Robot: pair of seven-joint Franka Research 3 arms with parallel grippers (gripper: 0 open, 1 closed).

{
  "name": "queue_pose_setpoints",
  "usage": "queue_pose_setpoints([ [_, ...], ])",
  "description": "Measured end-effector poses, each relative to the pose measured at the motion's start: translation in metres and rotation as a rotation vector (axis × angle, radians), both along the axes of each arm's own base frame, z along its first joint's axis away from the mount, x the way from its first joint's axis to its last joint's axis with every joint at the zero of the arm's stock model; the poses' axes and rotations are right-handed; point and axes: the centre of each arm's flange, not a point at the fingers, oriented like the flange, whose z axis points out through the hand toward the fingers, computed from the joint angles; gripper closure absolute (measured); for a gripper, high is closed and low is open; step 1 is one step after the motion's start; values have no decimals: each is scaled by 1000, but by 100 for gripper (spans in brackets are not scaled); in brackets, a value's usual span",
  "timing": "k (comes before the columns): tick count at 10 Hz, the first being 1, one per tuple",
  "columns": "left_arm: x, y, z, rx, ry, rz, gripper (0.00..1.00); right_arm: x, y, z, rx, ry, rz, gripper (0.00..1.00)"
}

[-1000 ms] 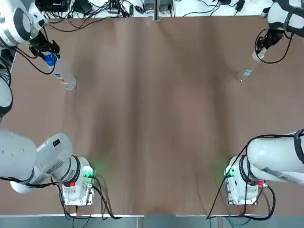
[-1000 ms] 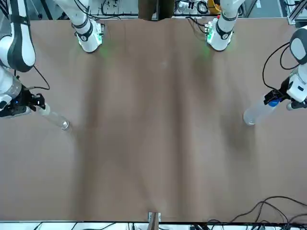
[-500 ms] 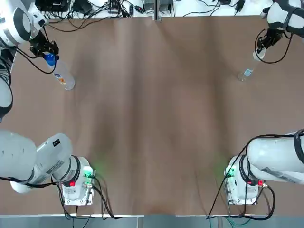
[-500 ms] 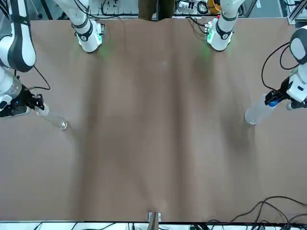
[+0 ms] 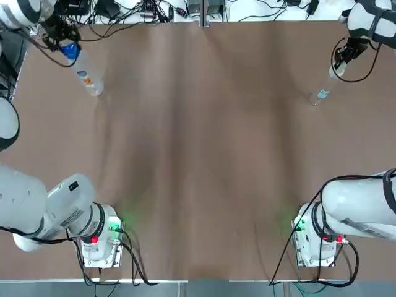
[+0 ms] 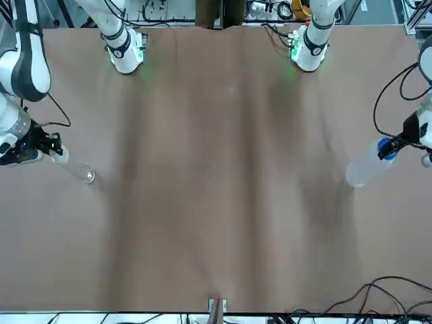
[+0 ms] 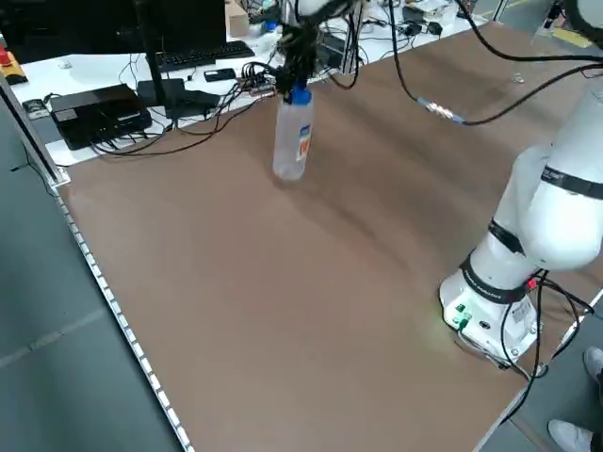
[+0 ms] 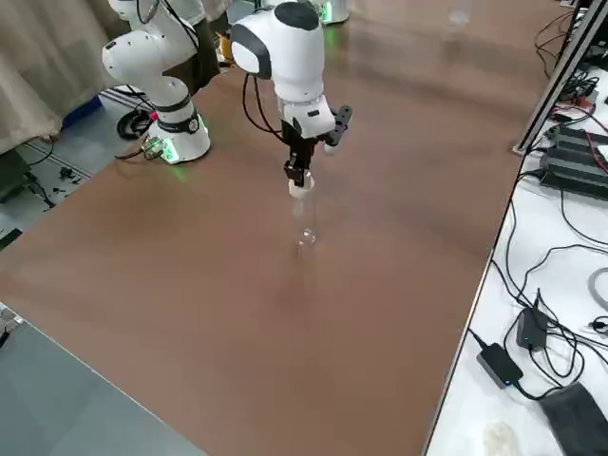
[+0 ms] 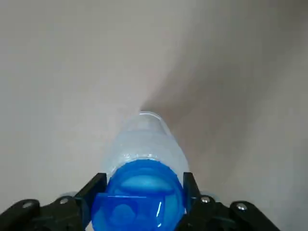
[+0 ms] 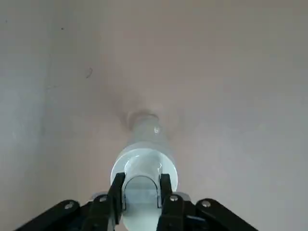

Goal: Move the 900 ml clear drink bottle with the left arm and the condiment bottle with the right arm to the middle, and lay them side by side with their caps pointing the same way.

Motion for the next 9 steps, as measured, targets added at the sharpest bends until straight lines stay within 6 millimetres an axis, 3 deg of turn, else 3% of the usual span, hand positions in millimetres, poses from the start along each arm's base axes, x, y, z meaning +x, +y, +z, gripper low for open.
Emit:
queue_pose_setpoints([
  [2, 17, -62, -6, -61, 15, 164, 30, 2, 10, 0, 1, 0, -26, 67],
  [4, 24, -114, -12, -115, 45, 327, 30, 9, 43, 11, 7, 26, -119, 67],
  [9, 19, -271, -28, -162, 130, 724, 30, 18, 179, 50, 13, 19, -412, 67],
])
